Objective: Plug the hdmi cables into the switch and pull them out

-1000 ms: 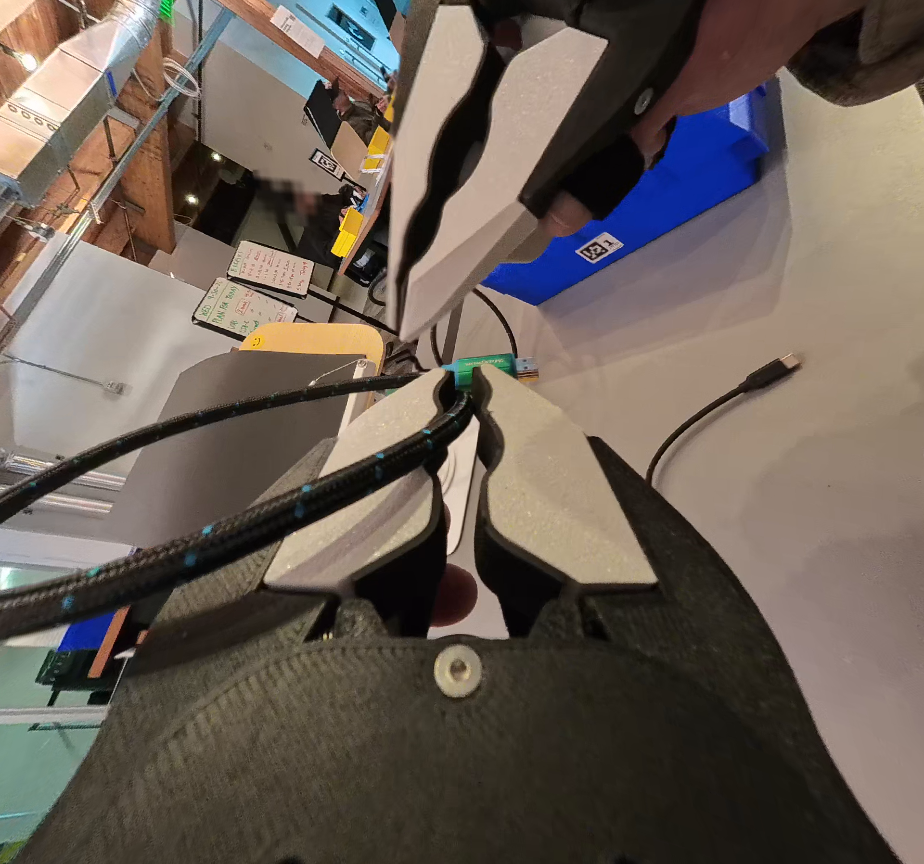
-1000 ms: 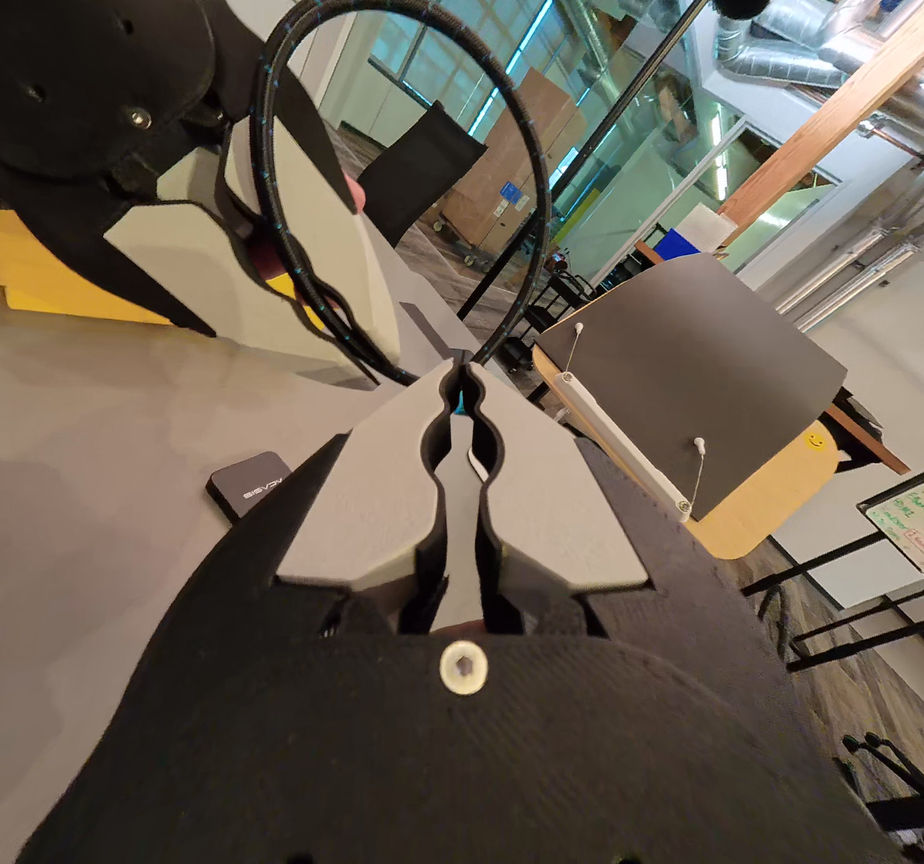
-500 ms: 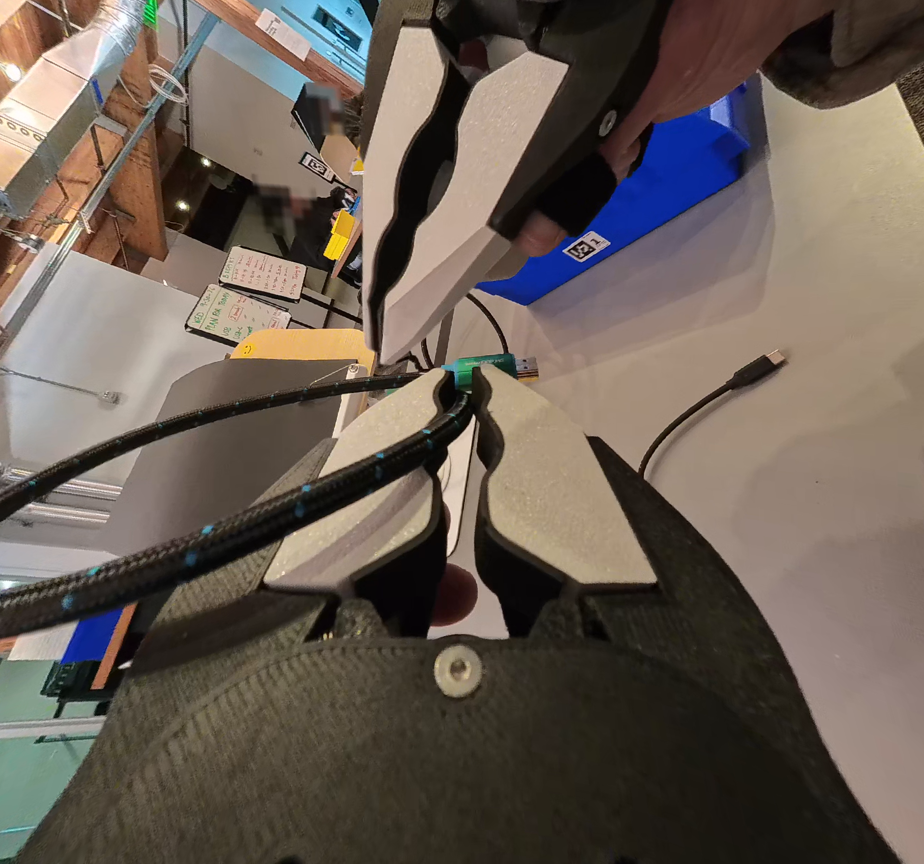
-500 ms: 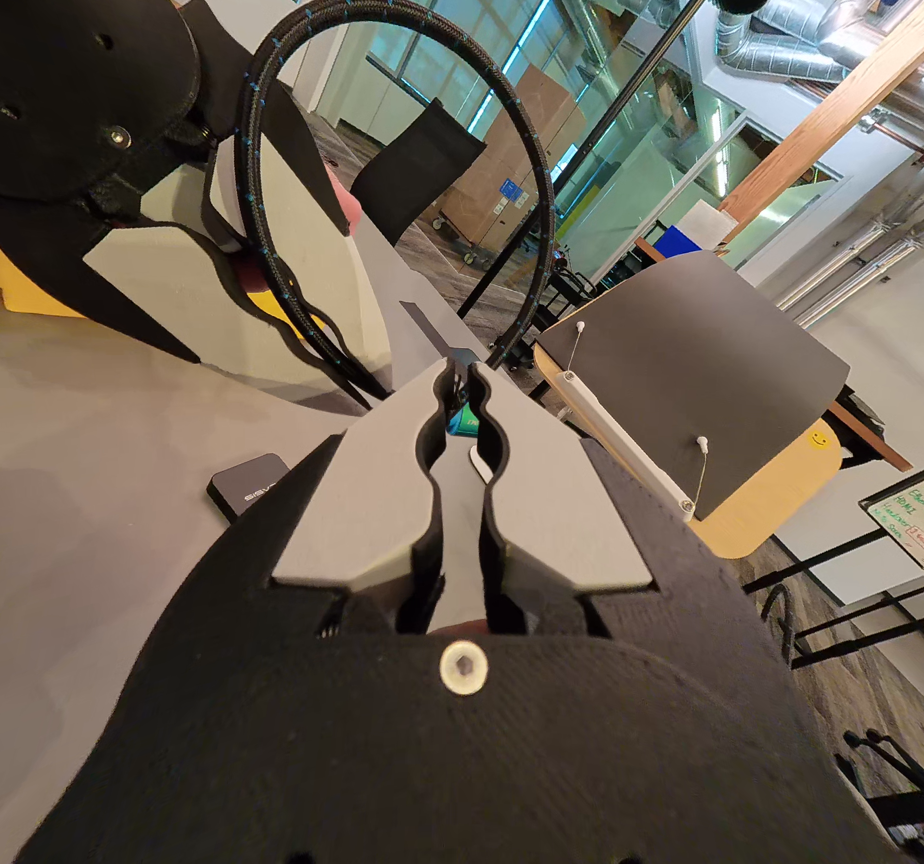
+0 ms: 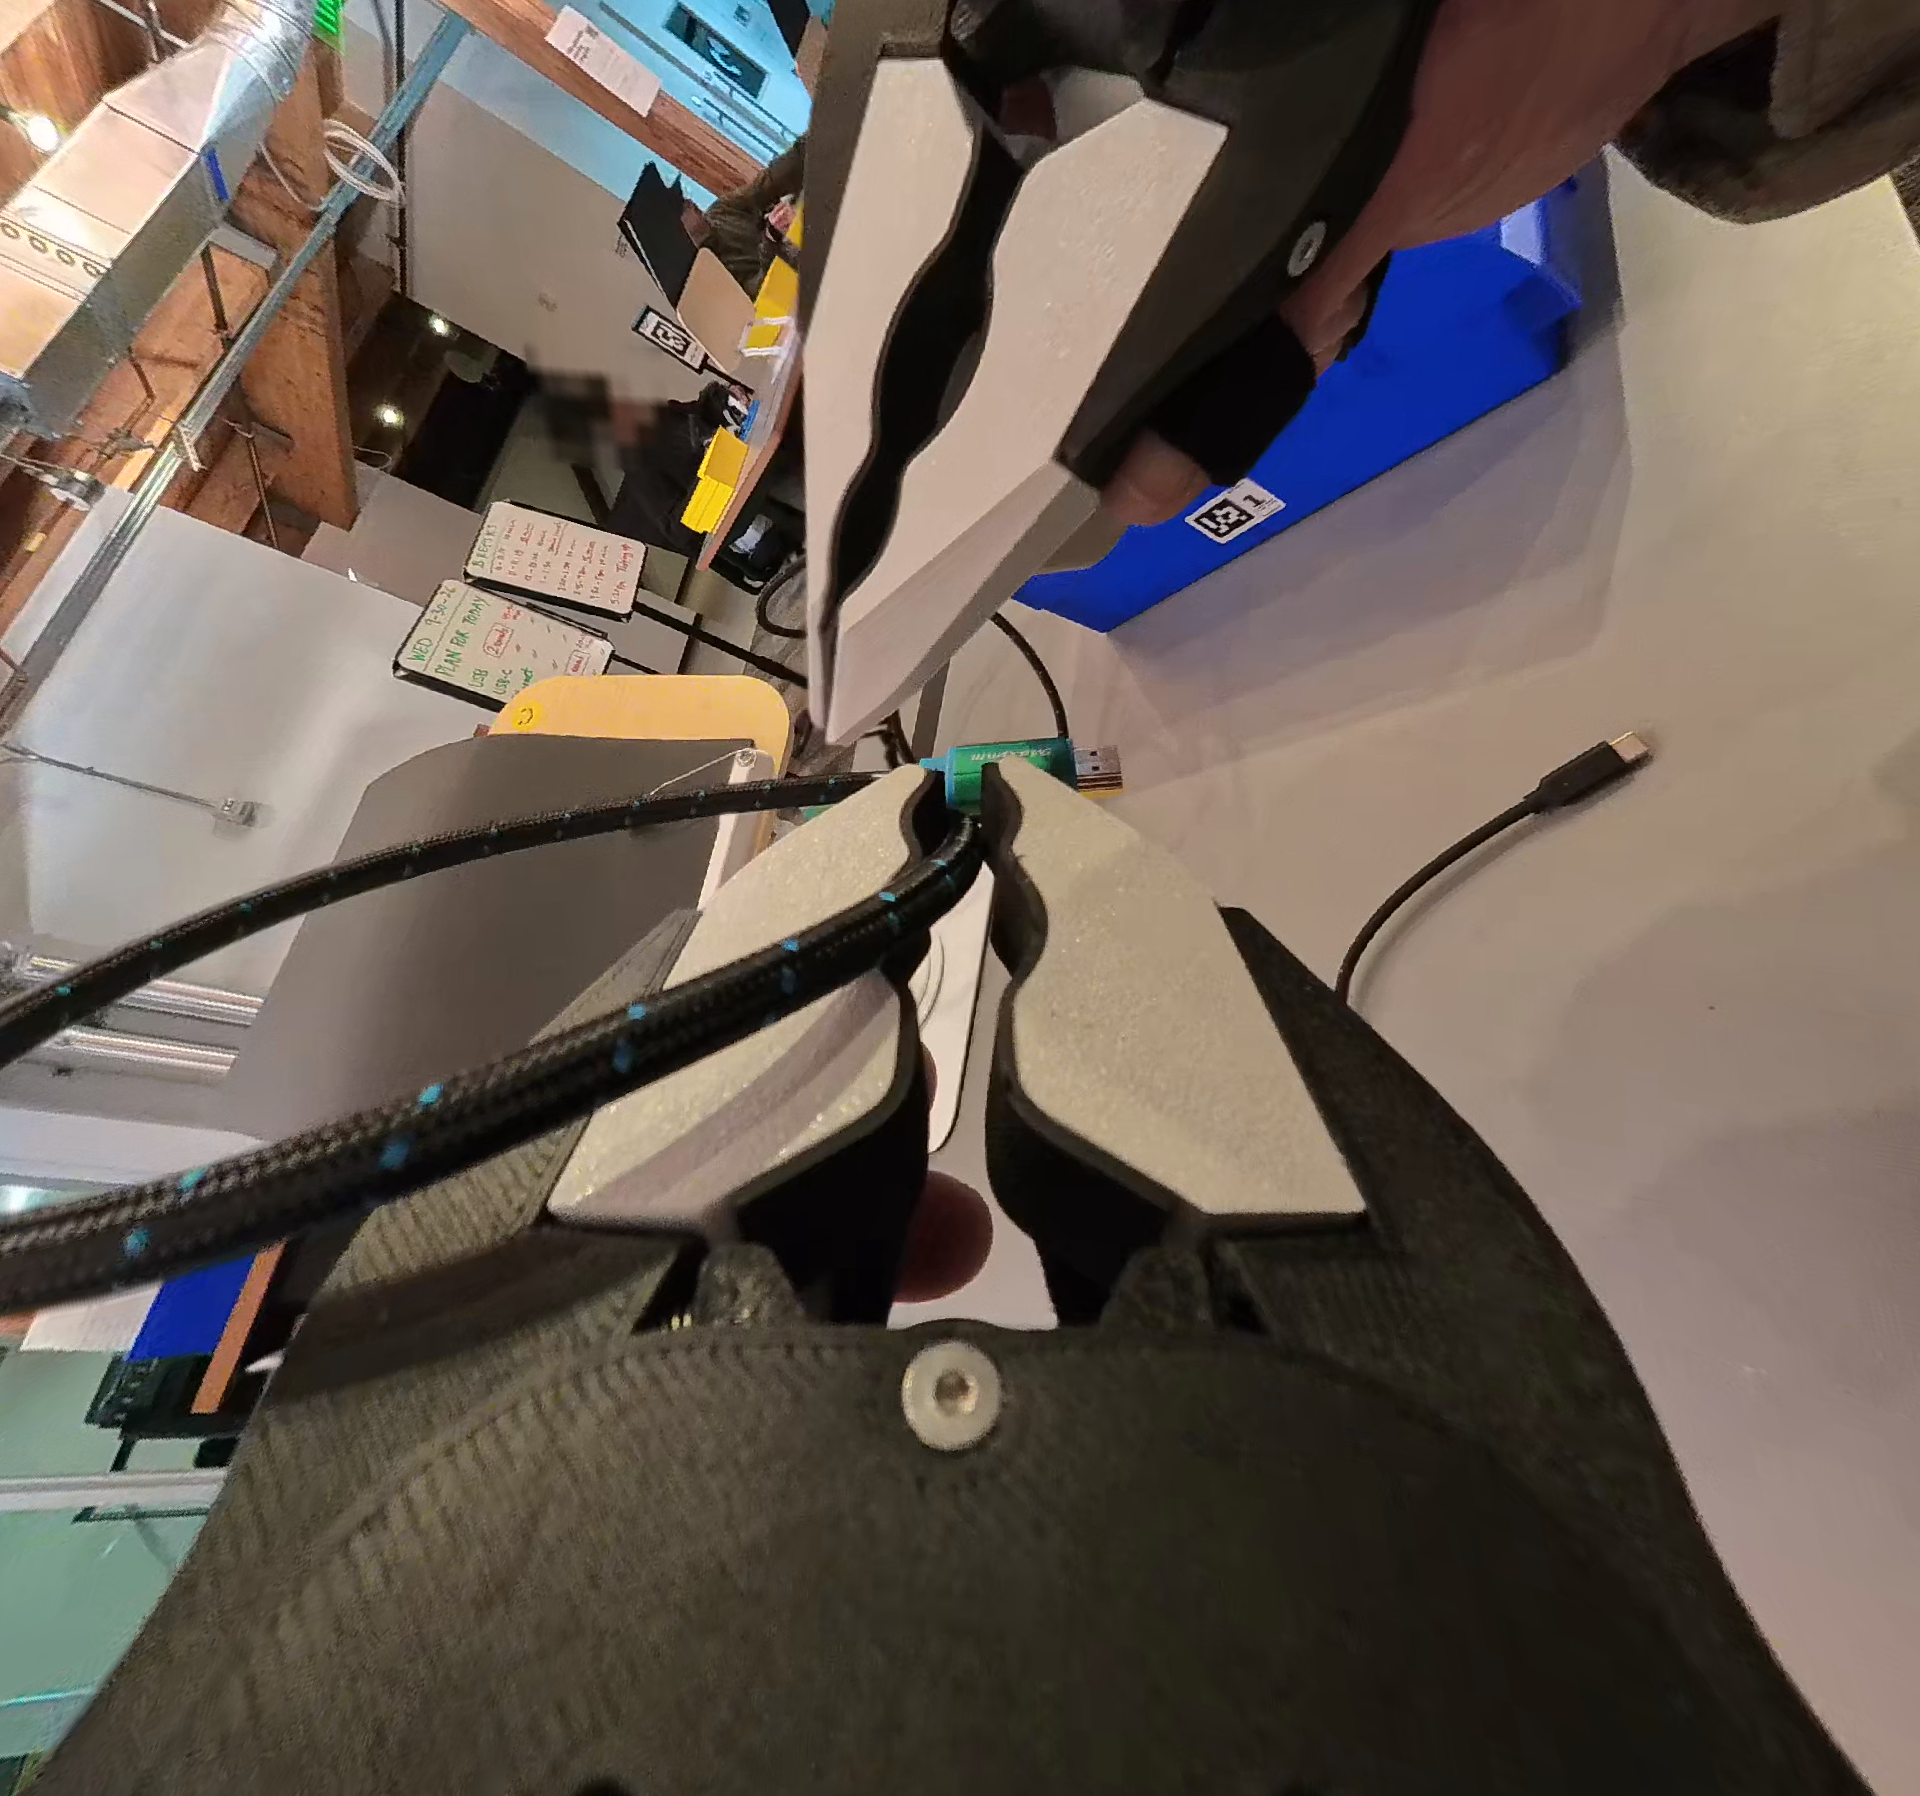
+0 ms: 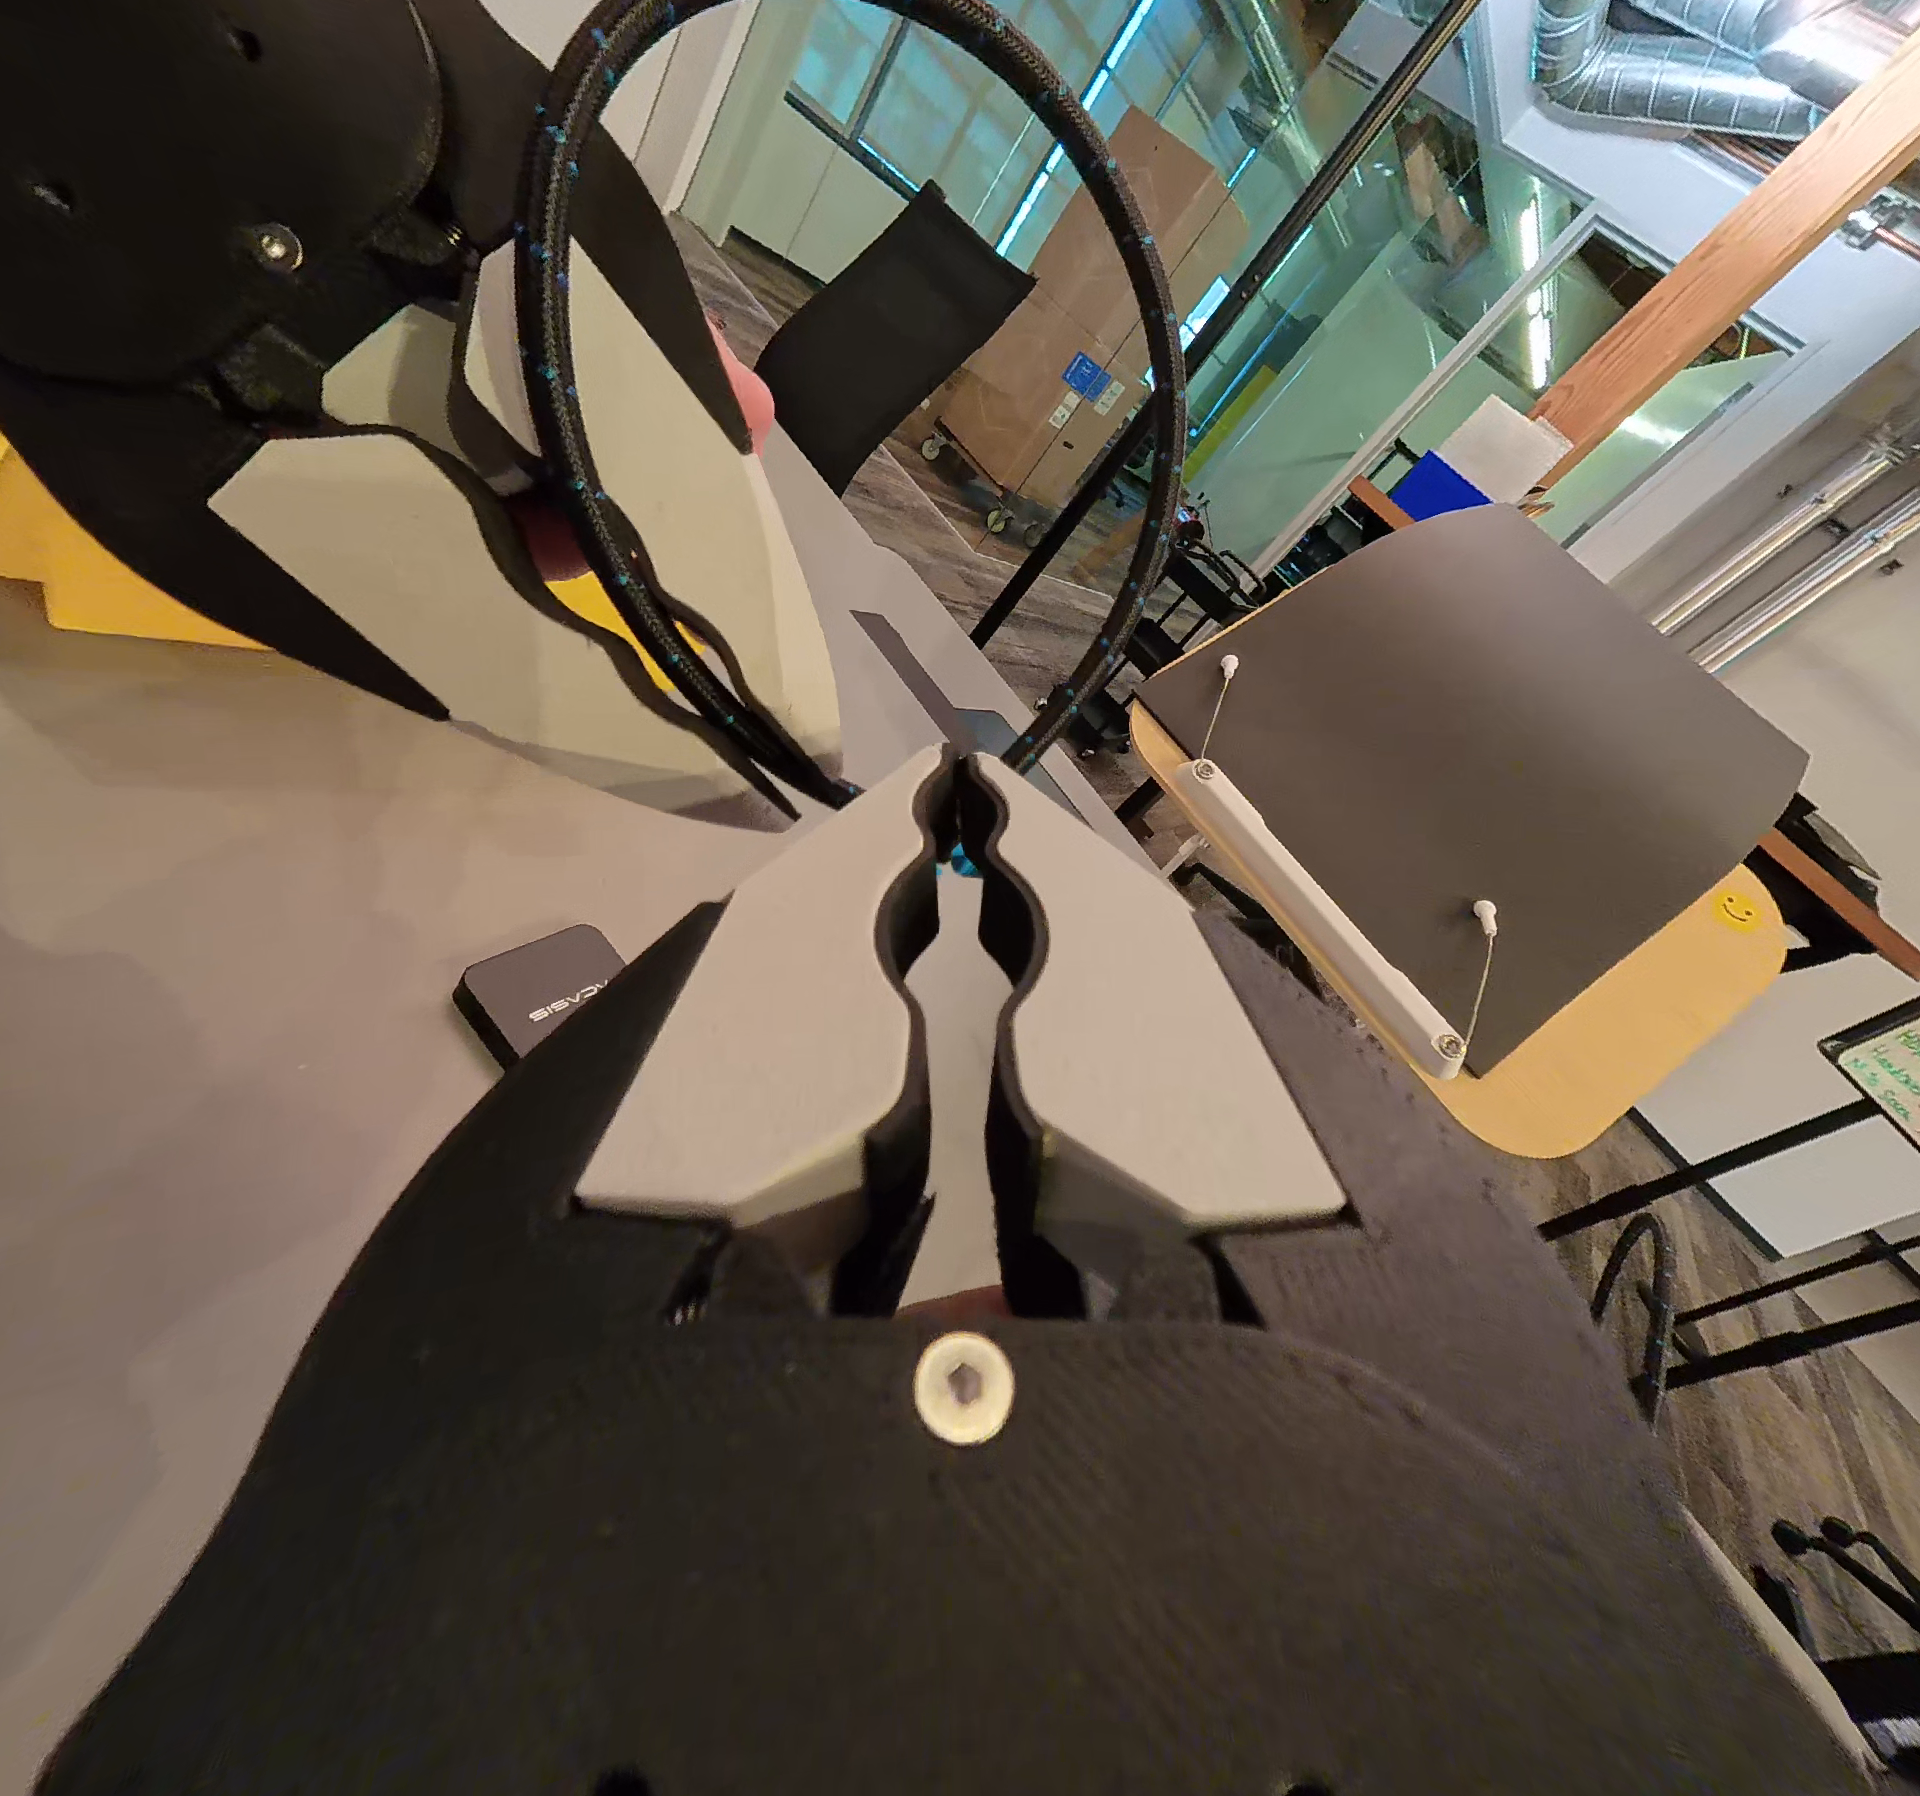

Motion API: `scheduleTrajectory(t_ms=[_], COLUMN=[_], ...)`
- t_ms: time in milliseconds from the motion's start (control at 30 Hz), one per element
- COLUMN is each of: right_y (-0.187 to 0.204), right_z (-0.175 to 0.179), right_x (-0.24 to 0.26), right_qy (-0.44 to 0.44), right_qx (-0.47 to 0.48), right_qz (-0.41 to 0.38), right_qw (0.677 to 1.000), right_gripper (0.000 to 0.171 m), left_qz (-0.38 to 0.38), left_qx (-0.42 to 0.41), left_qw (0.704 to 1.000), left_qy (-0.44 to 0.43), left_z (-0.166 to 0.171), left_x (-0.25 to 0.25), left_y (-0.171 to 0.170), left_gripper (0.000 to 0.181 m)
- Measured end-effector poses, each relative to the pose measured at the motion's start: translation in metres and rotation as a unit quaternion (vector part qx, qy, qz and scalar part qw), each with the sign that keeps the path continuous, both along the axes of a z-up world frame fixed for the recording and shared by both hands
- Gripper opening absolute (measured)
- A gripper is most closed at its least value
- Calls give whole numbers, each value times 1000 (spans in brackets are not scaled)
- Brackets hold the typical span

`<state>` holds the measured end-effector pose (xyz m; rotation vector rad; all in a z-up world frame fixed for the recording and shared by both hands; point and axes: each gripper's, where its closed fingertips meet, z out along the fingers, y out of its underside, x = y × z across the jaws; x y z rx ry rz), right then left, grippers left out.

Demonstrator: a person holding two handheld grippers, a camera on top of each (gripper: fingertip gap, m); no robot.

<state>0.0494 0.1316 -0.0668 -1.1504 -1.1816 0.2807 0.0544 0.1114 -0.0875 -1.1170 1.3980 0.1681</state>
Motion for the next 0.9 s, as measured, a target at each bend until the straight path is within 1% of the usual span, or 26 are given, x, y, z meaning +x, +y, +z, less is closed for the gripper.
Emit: scheduleTrajectory(t_ms=[300,433,500,567,667,733,900], right_y=[1,3,4,5,11,14,8], right_z=[1,3,5,8,15,16,19], right_x=[3,5,6,8,15,17,14], right_qy=[1,15,33,71,141,169,170], right_qx=[-4,-12,-26,-63,-127,-159,-146], right_qz=[-2,-3,0,13,25,34,47], right_qw=[1000,1000,999,995,982,972,974], right_gripper=[0,0,0,0,0,0,0], left_qz=[5,4,4,2,3,4,5], left_qx=[0,-3,1,5,10,12,14], left_qw=[1000,1000,1000,1000,1000,999,999], left_qy=[-8,-19,-20,-24,-29,-34,-34], left_z=[4,7,9,10,14,16,16], left_x=[-4,-5,-5,-4,-5,-5,-5], left_y=[2,2,2,1,1,1,1], left_gripper=[6,5,6,6,6,6,6])
